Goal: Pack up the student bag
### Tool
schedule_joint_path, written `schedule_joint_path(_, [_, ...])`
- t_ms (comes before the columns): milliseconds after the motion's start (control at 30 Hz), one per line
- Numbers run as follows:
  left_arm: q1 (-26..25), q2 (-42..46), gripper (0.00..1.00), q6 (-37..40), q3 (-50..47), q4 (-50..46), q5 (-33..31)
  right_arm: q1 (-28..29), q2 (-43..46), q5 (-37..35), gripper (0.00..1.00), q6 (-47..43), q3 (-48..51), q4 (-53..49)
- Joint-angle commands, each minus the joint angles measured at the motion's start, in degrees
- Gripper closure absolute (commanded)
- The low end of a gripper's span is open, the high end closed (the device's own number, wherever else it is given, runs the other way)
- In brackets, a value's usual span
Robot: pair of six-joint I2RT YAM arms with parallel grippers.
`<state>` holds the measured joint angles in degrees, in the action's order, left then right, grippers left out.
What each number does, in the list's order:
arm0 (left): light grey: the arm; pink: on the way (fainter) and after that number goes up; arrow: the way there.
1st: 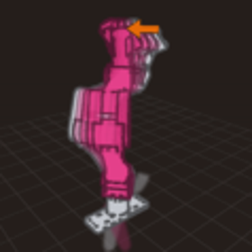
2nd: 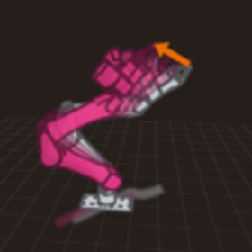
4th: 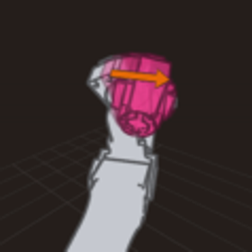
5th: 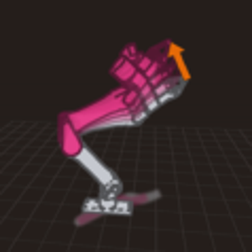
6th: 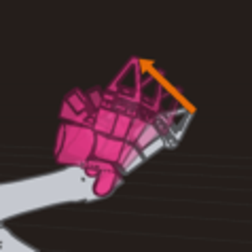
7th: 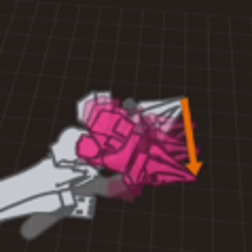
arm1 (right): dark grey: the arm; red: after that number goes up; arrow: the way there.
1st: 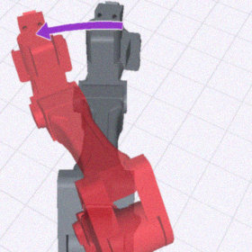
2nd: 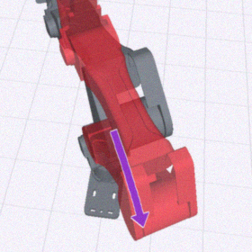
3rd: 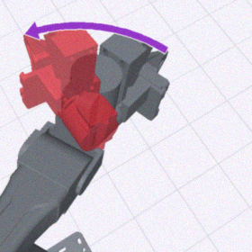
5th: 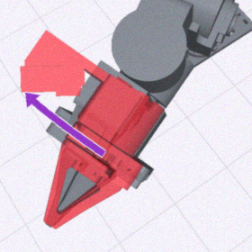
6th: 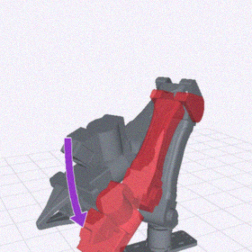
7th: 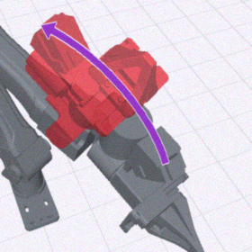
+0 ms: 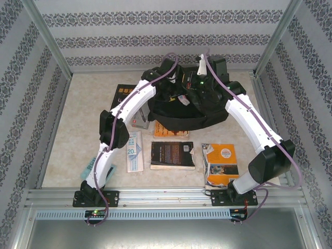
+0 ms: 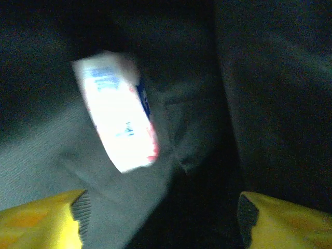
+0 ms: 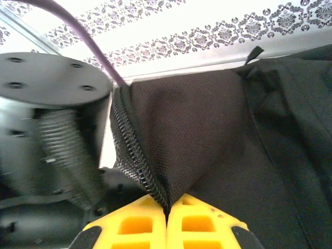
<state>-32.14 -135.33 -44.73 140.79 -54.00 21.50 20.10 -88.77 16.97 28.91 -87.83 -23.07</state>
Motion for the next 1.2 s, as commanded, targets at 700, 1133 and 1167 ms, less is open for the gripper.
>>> schedule_joint_path(700, [2.2, 21.9, 0.56, 7.7, -32.7, 8.8, -1.2, -1.9, 4.1, 20.7, 1.00, 11.2, 22.8, 21.4])
schedule_joint_path(1133, [4.3, 18.2, 0.65, 3.7, -34.8, 21.6, 6.9, -3.5, 5.4, 27.5, 1.00, 15.9, 26.8, 26.2])
schedule_joint_path(1167, [4.2, 17.9, 0.66, 2.8, -34.8, 23.5, 8.2, -3.7, 5.3, 28.0, 1.00, 16.4, 26.9, 26.5])
